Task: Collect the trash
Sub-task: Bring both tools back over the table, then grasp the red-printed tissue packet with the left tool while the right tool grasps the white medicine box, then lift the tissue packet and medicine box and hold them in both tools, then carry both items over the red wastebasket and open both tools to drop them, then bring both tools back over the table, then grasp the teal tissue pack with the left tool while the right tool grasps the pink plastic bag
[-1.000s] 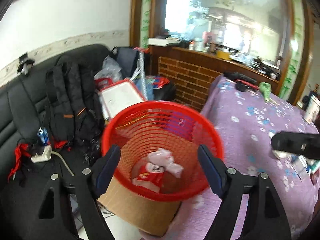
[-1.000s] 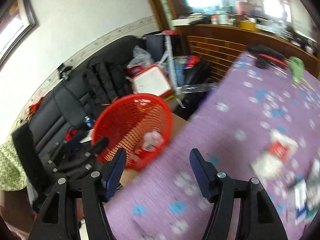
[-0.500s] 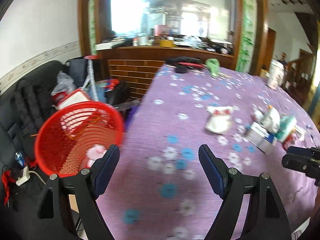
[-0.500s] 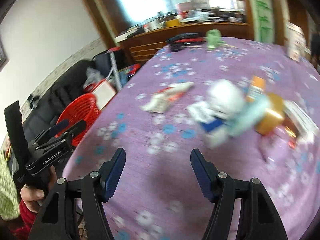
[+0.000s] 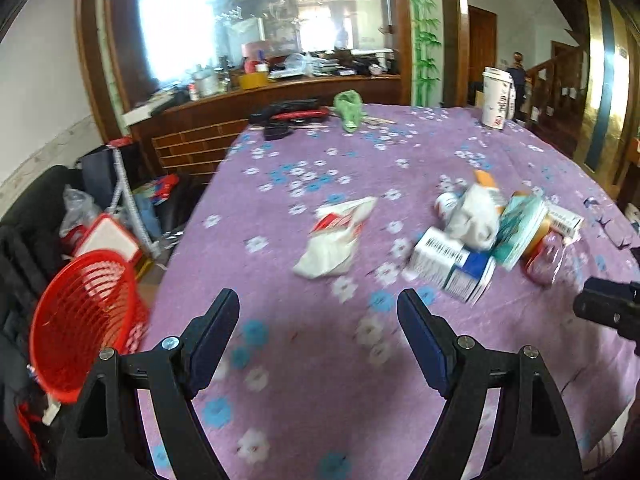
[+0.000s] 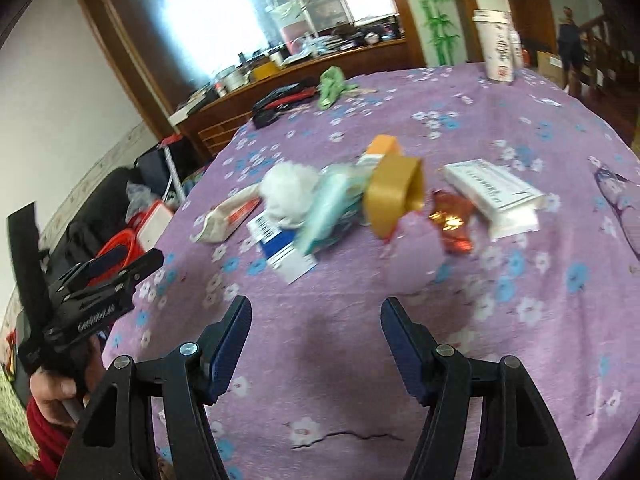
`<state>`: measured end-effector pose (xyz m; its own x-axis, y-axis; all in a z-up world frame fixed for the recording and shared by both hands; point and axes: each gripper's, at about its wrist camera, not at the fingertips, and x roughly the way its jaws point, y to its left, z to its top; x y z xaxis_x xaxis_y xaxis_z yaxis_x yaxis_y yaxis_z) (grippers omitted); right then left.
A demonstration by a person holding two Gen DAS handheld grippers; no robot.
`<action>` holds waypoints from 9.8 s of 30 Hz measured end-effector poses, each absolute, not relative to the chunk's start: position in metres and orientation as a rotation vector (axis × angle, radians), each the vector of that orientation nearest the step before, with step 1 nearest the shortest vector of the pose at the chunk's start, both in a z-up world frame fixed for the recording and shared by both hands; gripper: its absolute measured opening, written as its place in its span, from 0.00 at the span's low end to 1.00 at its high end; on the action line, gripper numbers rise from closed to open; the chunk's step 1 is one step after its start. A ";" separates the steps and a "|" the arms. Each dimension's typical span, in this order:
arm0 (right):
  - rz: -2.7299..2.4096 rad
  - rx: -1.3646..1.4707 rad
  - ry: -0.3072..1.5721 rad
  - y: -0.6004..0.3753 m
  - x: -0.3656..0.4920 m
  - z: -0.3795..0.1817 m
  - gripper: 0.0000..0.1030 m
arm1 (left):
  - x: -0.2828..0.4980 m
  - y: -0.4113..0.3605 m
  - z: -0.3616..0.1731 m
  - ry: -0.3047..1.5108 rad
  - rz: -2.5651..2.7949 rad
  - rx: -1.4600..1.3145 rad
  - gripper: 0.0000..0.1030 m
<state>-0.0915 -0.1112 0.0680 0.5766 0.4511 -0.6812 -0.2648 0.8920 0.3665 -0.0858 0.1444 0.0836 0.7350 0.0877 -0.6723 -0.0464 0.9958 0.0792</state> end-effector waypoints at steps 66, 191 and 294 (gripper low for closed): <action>0.301 0.128 0.776 -0.152 -0.076 0.085 0.51 | -0.081 0.121 0.056 0.757 0.005 -0.070 0.44; 0.675 -0.002 0.846 0.025 -0.088 0.113 0.52 | -0.161 0.210 0.097 0.580 0.292 -0.074 0.45; 0.246 0.467 0.793 -0.222 -0.065 0.042 0.38 | -0.059 -0.023 0.057 0.788 -0.236 0.257 0.73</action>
<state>-0.0649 -0.2223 0.0417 0.6807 0.3821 -0.6250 -0.0390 0.8709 0.4899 -0.0588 -0.0225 0.0575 0.6819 -0.1122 -0.7228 0.3027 0.9429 0.1392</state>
